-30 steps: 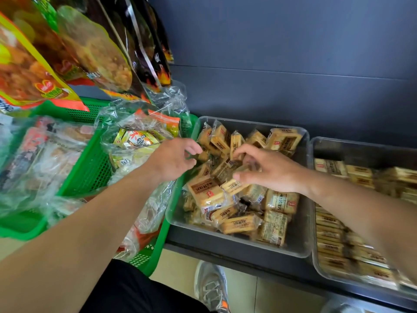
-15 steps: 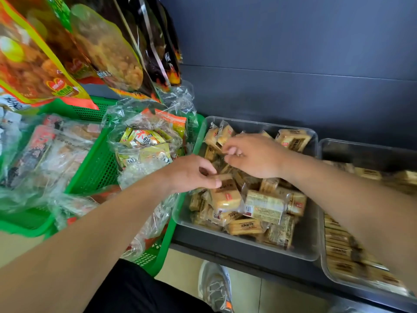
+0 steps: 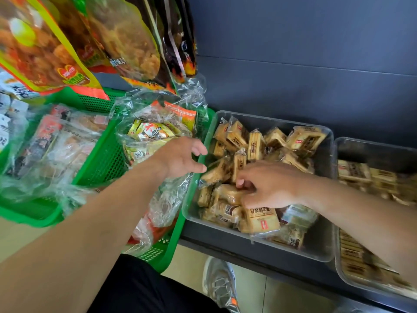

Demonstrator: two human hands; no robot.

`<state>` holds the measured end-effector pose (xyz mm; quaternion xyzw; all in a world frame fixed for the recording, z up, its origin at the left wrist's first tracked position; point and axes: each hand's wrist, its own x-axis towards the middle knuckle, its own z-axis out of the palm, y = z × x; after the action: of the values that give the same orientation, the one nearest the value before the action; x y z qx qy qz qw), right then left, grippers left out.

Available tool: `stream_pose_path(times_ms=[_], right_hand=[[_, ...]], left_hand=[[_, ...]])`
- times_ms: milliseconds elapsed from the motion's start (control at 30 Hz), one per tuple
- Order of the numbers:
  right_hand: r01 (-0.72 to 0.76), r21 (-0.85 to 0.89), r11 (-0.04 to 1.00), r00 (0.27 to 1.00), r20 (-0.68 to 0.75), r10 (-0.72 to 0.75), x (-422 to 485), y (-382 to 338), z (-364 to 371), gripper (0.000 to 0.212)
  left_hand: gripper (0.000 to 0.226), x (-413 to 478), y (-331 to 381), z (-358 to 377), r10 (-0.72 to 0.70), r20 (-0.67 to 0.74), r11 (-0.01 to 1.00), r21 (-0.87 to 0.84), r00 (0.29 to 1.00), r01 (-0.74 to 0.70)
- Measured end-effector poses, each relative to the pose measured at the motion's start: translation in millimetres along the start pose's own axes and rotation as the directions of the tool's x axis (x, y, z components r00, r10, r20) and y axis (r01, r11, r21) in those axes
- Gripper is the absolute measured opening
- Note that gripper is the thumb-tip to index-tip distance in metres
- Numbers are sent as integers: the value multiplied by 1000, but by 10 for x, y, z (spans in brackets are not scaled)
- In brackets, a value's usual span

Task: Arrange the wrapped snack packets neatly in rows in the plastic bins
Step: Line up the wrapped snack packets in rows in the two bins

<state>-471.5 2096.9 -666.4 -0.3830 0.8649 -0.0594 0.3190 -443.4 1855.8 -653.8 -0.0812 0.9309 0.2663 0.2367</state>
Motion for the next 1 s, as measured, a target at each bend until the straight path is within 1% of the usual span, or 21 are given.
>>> stream_pose_path(times_ms=[67, 133, 167, 233, 300, 367, 433, 500, 567, 600, 733, 867, 933, 1000], right_hand=[[-8, -7, 1000, 996, -84, 7, 148, -148, -52, 50], [2, 1, 1000, 981, -192, -2, 384, -265, -54, 62], [-11, -14, 1000, 979, -205, 8, 503, -298, -35, 69], [-69, -94, 993, 986, -159, 53, 703, -319, 35, 78], [-133, -136, 982, 985, -132, 115, 781, -265, 106, 81], [-184, -59, 981, 972, -159, 173, 760, -187, 131, 84], [-210, 74, 975, 960, -173, 220, 698, -118, 103, 91], [-191, 216, 958, 955, -183, 232, 598, -56, 43, 94], [-157, 295, 943, 953, -206, 223, 463, 25, -1, 93], [-156, 293, 943, 947, -228, 227, 382, 74, -15, 94], [-209, 186, 960, 911, -319, 260, 61, 216, -54, 104], [-284, 100, 954, 868, -396, 300, -193, 240, -145, 105], [-376, 63, 924, 847, -380, 371, -287, 314, -198, 104], [-480, -6, 877, 845, -274, 460, -359, 377, -262, 104]], left_hand=[[52, -3, -17, 78, -7, 34, 998, 57, 999, 5], [54, -6, -56, 119, 11, 22, 998, 64, 1000, -12], [53, -12, -78, 118, 18, 16, 999, 36, 1000, -19], [52, -41, -133, 84, 22, 11, 999, -47, 1000, -22], [51, -64, -166, 61, 27, 15, 996, -89, 1000, -26], [51, -63, -178, 58, 33, 22, 994, -100, 999, -31], [50, -43, -188, 50, 43, 35, 993, -109, 998, -39], [49, -7, -214, 29, 56, 33, 990, -131, 998, -51], [48, 17, -226, 8, 60, 25, 986, -158, 998, -55], [48, 28, -228, 5, 62, 24, 985, -163, 998, -57], [47, 46, -207, 13, 68, 25, 986, -152, 997, -64], [45, 51, -162, 38, 49, -10, 991, -125, 999, -50], [43, 73, -147, 40, 39, -65, 993, -108, 997, -46], [40, 102, -141, 30, 24, -127, 993, -111, 992, -39]])
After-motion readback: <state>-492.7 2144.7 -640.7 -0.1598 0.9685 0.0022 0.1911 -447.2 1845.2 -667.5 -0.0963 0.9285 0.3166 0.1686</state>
